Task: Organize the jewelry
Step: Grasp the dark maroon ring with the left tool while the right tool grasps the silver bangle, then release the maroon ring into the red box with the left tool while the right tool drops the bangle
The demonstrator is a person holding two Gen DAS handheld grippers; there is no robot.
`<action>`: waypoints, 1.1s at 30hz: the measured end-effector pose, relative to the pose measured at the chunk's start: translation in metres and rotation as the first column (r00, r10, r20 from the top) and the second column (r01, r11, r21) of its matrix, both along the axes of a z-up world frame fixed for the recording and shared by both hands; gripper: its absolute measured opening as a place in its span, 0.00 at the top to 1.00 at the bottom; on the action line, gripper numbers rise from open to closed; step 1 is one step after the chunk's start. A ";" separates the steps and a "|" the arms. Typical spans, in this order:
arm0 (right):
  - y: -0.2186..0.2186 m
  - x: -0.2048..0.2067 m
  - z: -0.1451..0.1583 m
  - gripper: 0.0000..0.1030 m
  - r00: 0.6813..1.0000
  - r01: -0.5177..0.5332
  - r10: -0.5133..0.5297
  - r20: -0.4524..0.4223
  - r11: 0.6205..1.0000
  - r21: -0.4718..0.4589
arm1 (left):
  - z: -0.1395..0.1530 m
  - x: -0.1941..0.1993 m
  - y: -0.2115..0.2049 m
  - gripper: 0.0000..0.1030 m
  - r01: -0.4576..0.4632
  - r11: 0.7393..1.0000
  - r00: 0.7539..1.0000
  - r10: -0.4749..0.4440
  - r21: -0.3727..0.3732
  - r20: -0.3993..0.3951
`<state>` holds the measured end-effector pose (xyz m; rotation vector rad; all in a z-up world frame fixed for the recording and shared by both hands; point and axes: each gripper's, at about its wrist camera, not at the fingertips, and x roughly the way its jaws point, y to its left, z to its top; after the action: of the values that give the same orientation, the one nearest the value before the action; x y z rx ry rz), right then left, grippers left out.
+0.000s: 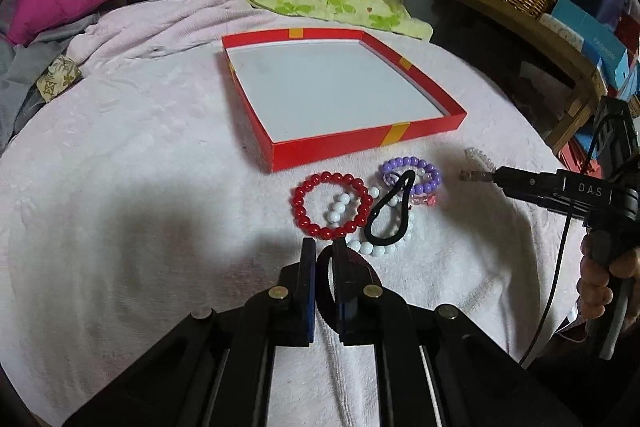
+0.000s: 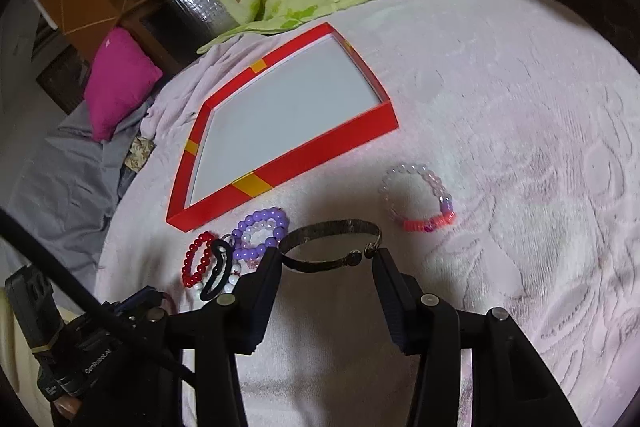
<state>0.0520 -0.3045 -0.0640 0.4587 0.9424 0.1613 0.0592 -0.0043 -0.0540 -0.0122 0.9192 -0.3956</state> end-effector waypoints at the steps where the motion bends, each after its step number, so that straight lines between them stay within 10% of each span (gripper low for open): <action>1: -0.002 -0.002 0.000 0.51 1.000 0.005 -0.005 0.002 1.000 0.015 | 0.001 -0.001 0.001 0.92 0.000 1.000 1.000 0.000 -0.002 0.002; 4: -0.007 -0.003 0.003 0.51 1.000 0.010 -0.010 0.015 0.999 0.041 | 0.009 0.000 -0.001 0.92 -0.003 1.000 1.000 0.003 -0.010 0.017; 6: -0.009 -0.003 0.005 0.76 1.000 0.008 -0.010 0.022 0.997 0.077 | 0.018 0.004 -0.003 0.92 -0.013 1.000 0.999 0.013 -0.020 0.029; 33: -0.004 0.008 0.016 0.87 0.999 0.023 -0.022 0.045 1.000 -0.016 | 0.035 0.070 -0.024 0.92 -0.072 0.997 0.993 0.070 0.012 0.094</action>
<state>0.0604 -0.3086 -0.0483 0.4482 0.8938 0.1429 0.1295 -0.0281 -0.0190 -0.0117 0.8270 -0.3204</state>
